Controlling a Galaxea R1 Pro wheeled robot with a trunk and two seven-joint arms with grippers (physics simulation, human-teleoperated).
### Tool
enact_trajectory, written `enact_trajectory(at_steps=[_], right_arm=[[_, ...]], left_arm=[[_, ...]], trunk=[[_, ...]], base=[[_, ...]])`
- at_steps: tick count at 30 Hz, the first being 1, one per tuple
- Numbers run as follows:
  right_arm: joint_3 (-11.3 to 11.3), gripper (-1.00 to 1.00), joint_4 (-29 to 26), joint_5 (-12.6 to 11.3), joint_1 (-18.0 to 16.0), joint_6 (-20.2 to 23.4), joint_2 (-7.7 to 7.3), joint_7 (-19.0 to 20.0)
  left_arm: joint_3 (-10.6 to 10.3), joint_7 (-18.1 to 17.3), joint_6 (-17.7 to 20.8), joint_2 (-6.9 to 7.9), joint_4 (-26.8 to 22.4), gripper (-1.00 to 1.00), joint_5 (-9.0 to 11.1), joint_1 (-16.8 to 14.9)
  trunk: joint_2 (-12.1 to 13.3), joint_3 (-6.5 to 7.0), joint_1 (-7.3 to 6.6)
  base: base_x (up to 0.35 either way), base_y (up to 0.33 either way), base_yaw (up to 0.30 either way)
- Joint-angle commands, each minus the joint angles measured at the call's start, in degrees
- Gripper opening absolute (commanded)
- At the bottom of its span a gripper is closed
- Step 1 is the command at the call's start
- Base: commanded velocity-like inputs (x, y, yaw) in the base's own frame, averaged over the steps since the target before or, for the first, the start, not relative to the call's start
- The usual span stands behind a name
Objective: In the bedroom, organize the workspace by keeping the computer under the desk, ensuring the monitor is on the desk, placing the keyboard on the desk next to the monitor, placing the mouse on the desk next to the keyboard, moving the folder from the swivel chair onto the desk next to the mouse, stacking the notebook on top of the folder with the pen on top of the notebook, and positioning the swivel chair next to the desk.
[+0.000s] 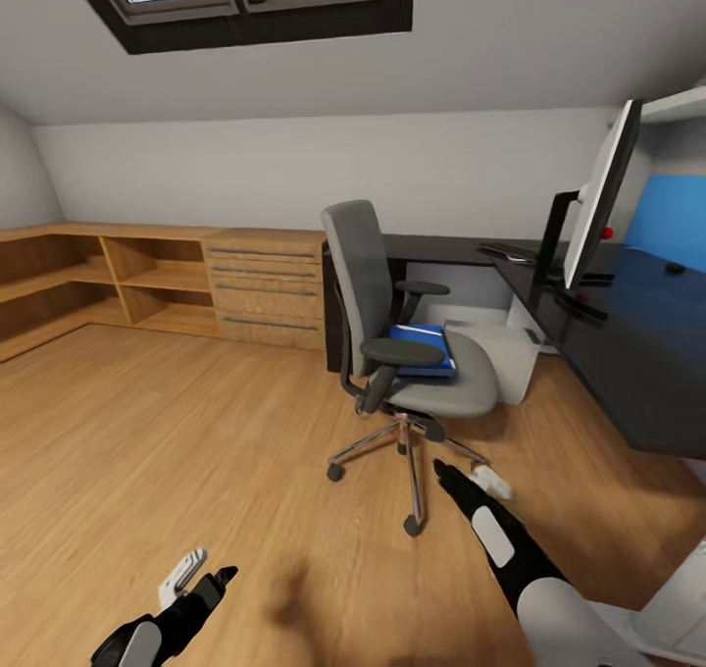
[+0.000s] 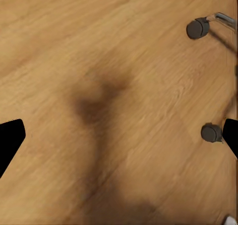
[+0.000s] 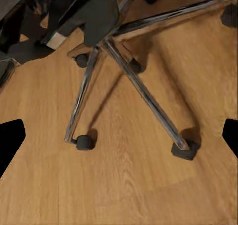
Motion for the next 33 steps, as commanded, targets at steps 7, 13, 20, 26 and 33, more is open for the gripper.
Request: enact_trajectory(at_steps=[7, 13, 20, 26, 33], right_arm=[[-7.43, 1.0, -0.27, -2.42, -0.38, 3.84, -3.01, -1.2], [-8.28, 1.0, -0.5, -5.87, -0.53, 4.14, -4.93, -1.32], [-9.44, 1.0, -0.56, -14.79, -1.25, 4.2, -10.5, -1.47], [-9.82, 1.0, -0.71, -18.41, -1.46, 3.85, -11.67, -1.46], [-10.02, 1.0, -1.53, -19.19, -1.77, 3.74, -12.79, -1.52]], left_arm=[[0.18, -0.15, 0.46, -0.2, -0.1, 1.0, 0.44, -0.02], [0.17, -1.86, 0.46, -0.26, 0.0, 1.0, 0.45, -0.02], [0.17, -3.55, 0.41, -0.29, 0.11, 1.0, 0.35, -0.02], [0.17, -3.69, 0.38, -0.63, 0.13, 1.0, 0.23, -0.02], [0.17, -3.67, 0.38, -0.8, 0.13, 1.0, 0.24, -0.02]], trunk=[[-0.02, 0.21, -0.01], [-0.02, 0.25, -0.01], [-0.02, 0.26, -0.01], [-0.02, 0.26, -0.01], [-0.02, 0.26, -0.01]], base=[[-0.001, 0.0, -0.147], [0.0, 0.0, -0.029], [0.103, 0.0, -0.004], [0.311, 0.0, 0.0], [0.323, 0.0, 0.0]])
